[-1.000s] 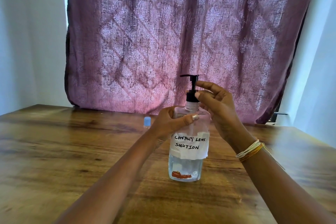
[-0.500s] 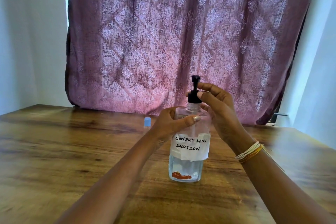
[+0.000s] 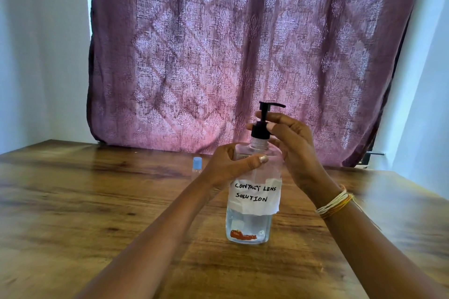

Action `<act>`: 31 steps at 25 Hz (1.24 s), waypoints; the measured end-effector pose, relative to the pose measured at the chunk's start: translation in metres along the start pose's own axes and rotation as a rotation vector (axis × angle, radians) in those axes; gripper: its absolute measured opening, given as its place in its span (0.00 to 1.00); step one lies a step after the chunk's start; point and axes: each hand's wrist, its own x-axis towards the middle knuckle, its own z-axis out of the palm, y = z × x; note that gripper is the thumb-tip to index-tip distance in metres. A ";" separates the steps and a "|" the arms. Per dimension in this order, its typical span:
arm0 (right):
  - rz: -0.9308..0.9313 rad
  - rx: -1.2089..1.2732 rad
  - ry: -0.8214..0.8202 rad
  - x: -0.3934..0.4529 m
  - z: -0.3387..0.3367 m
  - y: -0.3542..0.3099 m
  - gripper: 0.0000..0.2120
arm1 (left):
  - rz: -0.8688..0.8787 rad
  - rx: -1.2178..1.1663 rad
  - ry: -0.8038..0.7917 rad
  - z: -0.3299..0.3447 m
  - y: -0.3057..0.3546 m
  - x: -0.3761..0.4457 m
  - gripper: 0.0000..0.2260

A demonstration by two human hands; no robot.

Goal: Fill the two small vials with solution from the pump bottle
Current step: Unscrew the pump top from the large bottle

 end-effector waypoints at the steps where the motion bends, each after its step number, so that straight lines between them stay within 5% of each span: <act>1: 0.002 0.001 -0.026 0.000 -0.001 0.001 0.13 | 0.001 0.003 0.001 -0.001 0.000 0.001 0.09; 12: -0.024 -0.113 -0.026 0.015 0.008 -0.027 0.12 | -0.012 0.100 0.022 -0.001 0.004 -0.003 0.05; 22: 0.167 -0.095 0.076 0.046 0.007 -0.092 0.03 | -0.229 0.184 -0.088 -0.007 0.033 -0.009 0.07; 27: 0.130 -0.059 0.170 0.052 0.001 -0.131 0.02 | -0.298 0.356 -0.094 -0.009 0.053 -0.011 0.23; 31: 0.021 0.029 0.373 0.050 -0.009 -0.162 0.02 | -0.075 0.546 0.038 0.001 0.068 -0.014 0.31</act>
